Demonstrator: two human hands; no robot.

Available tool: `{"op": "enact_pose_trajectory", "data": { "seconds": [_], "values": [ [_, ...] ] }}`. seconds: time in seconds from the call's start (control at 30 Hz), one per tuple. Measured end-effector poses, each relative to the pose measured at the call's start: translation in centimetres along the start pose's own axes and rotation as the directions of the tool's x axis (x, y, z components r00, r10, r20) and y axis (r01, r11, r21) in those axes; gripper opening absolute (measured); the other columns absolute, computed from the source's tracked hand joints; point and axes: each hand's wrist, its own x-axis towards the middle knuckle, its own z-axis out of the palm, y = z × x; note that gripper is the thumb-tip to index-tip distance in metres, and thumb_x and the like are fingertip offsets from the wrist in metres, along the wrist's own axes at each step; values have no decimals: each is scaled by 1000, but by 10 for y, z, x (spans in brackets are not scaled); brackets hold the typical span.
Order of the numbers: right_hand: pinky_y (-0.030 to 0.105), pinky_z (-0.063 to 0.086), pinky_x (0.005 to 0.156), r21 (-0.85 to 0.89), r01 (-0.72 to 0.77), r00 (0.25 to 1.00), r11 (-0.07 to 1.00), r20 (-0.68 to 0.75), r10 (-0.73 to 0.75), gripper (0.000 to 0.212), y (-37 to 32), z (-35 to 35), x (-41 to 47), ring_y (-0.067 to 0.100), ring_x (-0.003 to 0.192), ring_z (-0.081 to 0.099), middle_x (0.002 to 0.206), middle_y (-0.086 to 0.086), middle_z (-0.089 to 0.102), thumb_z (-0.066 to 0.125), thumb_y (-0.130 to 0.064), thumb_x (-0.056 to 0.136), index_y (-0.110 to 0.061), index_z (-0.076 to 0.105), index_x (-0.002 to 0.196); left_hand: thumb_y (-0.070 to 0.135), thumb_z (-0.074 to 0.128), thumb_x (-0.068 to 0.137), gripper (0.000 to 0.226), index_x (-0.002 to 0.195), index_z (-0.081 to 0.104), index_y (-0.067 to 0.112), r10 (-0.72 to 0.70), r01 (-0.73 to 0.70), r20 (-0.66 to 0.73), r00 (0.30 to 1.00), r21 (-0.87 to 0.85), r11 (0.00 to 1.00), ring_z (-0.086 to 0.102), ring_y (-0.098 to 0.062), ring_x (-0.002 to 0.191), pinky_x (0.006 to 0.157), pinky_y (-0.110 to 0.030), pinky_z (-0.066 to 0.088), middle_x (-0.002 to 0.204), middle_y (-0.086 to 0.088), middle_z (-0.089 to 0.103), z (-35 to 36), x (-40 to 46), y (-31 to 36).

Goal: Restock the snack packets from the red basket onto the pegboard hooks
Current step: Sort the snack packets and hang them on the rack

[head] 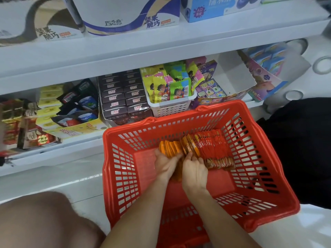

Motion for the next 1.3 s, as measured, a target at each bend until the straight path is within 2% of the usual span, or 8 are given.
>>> {"op": "enact_pose_trajectory", "data": {
  "seconds": [0.23, 0.47, 0.6, 0.7, 0.8, 0.97, 1.17, 1.3],
  "values": [
    [42, 50, 101, 197, -46, 966, 979, 257, -7, 113, -13, -7, 10, 34, 128, 58, 149, 19, 44, 77, -39, 82, 1, 7, 161, 46, 86, 73, 61, 121, 55, 24, -64, 79, 142, 988, -106, 991, 74, -19, 101, 100, -47, 57, 102, 1, 79, -12, -2, -2],
    [32, 55, 74, 28, -103, 994, 994, 34, 102, 49, -45, 20, 26, 23, 98, 72, 121, 13, 62, 52, -27, 105, 1, 35, 141, 51, 46, 106, 44, 129, 69, 22, -101, 160, 239, 966, -245, 956, 62, -17, 125, 112, -38, 45, 134, -1, 69, -23, -10, 0],
    [34, 55, 77, -66, -128, 992, 990, 5, 128, 60, -46, 19, 25, 24, 97, 73, 117, 12, 67, 61, -29, 101, 2, 36, 146, 46, 40, 108, 47, 100, 73, 14, -188, 258, 262, 947, -263, 930, 68, -15, 63, 56, -27, 54, 73, -1, 72, -38, -10, -7],
    [39, 53, 88, 127, -89, 996, 988, 29, 85, 60, -41, 6, 21, 32, 111, 70, 122, 13, 67, 66, -40, 96, -6, 38, 135, 34, 50, 101, 20, 101, 65, 20, -199, 267, 248, 948, -284, 921, 59, -12, 49, 45, -22, 43, 65, 2, 66, -42, -16, -2],
    [39, 51, 90, 539, -230, 973, 811, 151, 175, 57, -32, -5, 20, 37, 109, 69, 111, 12, 73, 73, -51, 87, -12, 53, 123, 49, 76, 80, 49, 122, 70, 23, -135, 192, 196, 971, -312, 930, 75, -23, 81, 64, -33, 55, 99, -8, 80, -49, -17, 4],
    [38, 63, 74, 905, -417, 909, 88, 418, 10, 26, -14, -71, -15, 26, 81, 77, 88, 7, 79, 74, 0, 82, -7, 73, 107, 38, 72, 94, 41, 123, 76, 9, -125, 285, 427, 895, -334, 898, 76, -35, 107, 100, -50, 56, 120, -20, 76, -70, -83, 55],
    [39, 60, 67, 904, -425, 900, -43, 417, -123, 62, 13, -257, -121, 29, 88, 77, 104, 12, 77, 82, -15, 65, -7, 64, 124, 14, 83, 67, 54, 121, 76, 9, -121, 390, 607, 785, -333, 859, 75, -35, 105, 91, -48, 59, 121, -18, 75, -120, -256, 187],
    [29, 53, 67, 992, -122, 991, 37, 124, -54, 18, -1, -444, -205, 13, 70, 64, 73, -2, 66, 67, -15, 65, -14, 64, 82, 7, 72, 58, 58, 116, 79, 8, -41, 424, 700, 713, -383, 820, 69, -37, 103, 98, -52, 51, 114, -19, 70, -148, -383, 322]
  ]
}}
